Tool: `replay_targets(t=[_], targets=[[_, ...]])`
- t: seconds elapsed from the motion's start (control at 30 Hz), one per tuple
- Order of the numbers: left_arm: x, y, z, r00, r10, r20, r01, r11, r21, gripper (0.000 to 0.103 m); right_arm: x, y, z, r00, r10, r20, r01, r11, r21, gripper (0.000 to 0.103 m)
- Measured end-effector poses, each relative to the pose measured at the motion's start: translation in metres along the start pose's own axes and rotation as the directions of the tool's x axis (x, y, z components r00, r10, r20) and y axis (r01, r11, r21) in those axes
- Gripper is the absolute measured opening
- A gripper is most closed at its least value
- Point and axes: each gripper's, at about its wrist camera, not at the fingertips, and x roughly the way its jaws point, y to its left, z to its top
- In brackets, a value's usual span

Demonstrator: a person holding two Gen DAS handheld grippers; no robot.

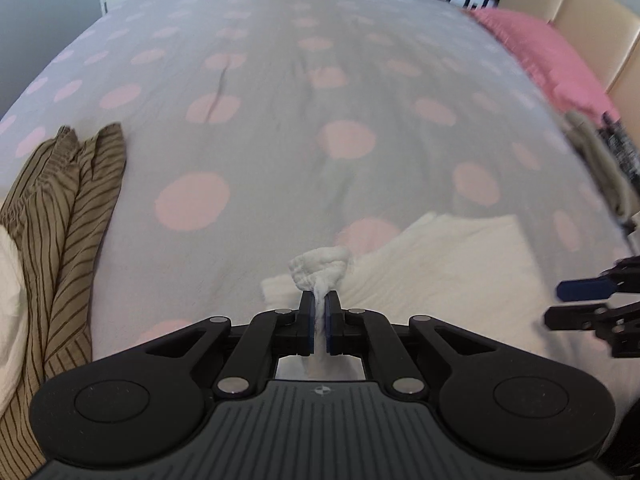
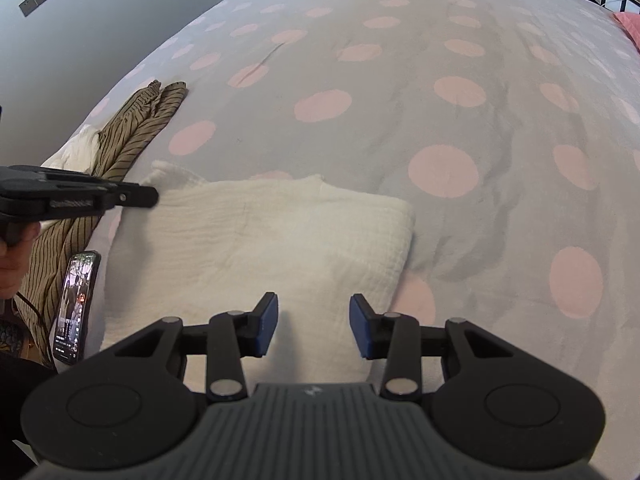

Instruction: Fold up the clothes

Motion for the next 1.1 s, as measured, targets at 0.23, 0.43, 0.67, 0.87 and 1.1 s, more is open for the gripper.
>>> replay_targets(t=[0.23,0.43,0.67,0.87,1.1], targets=[[0.009,0.011,-0.009,1.0,0.02,-0.005,-0.02,0.999,-0.032,0.007,0.024,0.001,-0.006,0.999,-0.024,-0.039,0.024,1.0,-0.007,0.043],[-0.034,0.003,-0.001,0.997,-0.036,0.064,0.035,0.999,0.006,0.022,-0.001,0.002,-0.001,1.0,0.006,0.018,-0.006,1.0,0.01,0.043],[-0.078,-0.008,-0.008,0.992,-0.051,0.113,0.048,0.998,0.035,0.022,-0.024,0.02,-0.013,0.998,-0.009,0.069,0.012,0.998,-0.058,0.03],[-0.086,-0.044,-0.051,0.996,-0.015,0.092,0.008,0.997,0.083,0.018,-0.039,0.041,-0.045,0.997,-0.032,0.069,0.041,0.991,-0.129,0.021],[-0.067,-0.114,-0.117,0.994,0.069,0.082,-0.084,0.977,0.195,0.015,-0.041,0.061,-0.094,0.995,-0.058,0.081,0.067,0.992,-0.111,0.02]])
